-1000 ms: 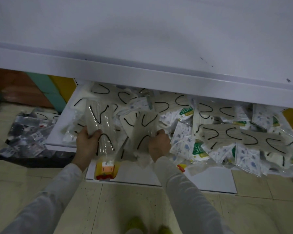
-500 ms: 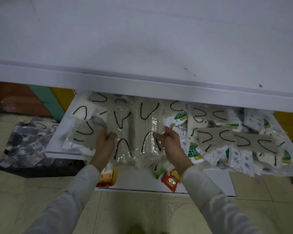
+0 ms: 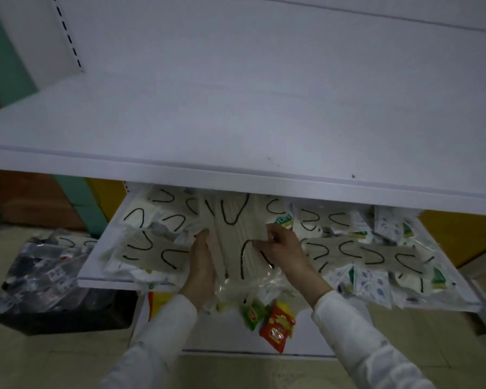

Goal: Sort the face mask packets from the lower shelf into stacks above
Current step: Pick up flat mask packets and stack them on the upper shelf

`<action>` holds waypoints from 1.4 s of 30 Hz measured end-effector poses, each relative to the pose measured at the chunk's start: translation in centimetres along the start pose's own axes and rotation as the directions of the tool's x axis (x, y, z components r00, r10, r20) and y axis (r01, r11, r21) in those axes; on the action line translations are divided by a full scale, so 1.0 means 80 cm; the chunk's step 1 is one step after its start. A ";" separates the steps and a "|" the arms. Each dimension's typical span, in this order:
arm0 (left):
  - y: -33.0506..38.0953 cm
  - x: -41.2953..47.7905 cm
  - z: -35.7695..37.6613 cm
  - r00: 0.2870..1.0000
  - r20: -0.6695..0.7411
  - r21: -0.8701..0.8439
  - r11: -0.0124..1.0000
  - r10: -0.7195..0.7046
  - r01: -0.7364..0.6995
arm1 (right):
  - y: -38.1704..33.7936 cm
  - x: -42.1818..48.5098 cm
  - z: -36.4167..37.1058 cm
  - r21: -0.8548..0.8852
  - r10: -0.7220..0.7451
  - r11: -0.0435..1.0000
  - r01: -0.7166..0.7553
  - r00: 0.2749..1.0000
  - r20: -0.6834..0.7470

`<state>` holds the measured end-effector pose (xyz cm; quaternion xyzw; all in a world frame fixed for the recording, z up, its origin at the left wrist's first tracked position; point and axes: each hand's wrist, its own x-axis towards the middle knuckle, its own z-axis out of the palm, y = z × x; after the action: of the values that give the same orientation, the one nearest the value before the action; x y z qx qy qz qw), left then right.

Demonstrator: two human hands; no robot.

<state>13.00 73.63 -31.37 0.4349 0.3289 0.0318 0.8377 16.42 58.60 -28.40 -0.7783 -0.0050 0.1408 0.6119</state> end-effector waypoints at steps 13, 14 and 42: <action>0.054 -0.150 -0.019 0.942 0.230 -0.077 0.970 0.243 -0.231 | -0.105 -0.117 -0.030 -0.381 -0.229 0.824 0.418 0.862 0.452; 0.070 -0.162 -0.021 0.922 0.300 -0.061 0.969 0.246 -0.238 | -0.123 -0.119 -0.038 -0.405 -0.242 0.787 0.465 0.836 0.492; 0.244 -0.041 0.138 0.697 0.379 0.376 0.587 0.609 -0.717 | -0.220 0.049 -0.153 -0.051 -0.394 0.919 0.391 0.915 -0.087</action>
<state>21.39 76.79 -10.54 0.7267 0.0479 0.2120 0.6517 25.82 52.08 -9.81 -0.7771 -0.1340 -0.0220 0.6145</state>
